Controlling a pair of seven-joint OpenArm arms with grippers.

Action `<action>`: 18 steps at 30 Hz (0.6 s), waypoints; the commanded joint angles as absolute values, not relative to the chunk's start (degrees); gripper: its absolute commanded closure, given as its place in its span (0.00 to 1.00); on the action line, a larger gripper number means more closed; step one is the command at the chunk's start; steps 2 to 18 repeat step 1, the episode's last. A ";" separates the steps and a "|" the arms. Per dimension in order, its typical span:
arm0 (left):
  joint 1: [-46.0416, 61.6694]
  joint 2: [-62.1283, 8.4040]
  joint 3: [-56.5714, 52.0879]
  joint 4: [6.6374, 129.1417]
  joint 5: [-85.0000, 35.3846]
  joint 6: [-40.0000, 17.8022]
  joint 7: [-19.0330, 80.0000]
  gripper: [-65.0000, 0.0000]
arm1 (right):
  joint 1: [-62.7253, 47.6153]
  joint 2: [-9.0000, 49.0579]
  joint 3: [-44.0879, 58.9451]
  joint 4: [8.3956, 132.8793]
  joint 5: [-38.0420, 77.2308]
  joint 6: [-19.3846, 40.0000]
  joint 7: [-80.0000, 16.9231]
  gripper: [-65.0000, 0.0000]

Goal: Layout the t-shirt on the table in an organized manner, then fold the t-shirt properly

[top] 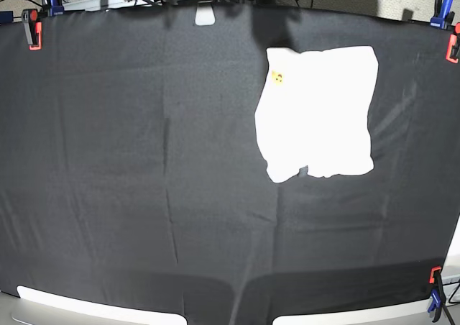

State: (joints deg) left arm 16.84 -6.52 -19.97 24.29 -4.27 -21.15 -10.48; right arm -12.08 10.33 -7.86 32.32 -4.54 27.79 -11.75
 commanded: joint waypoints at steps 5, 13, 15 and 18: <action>16.80 -6.68 -20.12 24.45 -3.84 -21.34 -11.25 0.80 | -12.05 10.63 -7.90 32.60 -4.54 28.03 -11.35 0.72; 16.80 -6.68 -20.12 24.45 -3.84 -21.34 -11.25 0.80 | -12.05 10.63 -7.90 32.60 -4.54 28.03 -11.35 0.72; 16.80 -6.68 -20.12 24.45 -3.84 -21.34 -11.25 0.80 | -12.05 10.63 -7.90 32.60 -4.54 28.03 -11.35 0.72; 16.80 -6.68 -20.12 24.45 -3.84 -21.34 -11.25 0.80 | -12.05 10.63 -7.90 32.60 -4.54 28.03 -11.35 0.72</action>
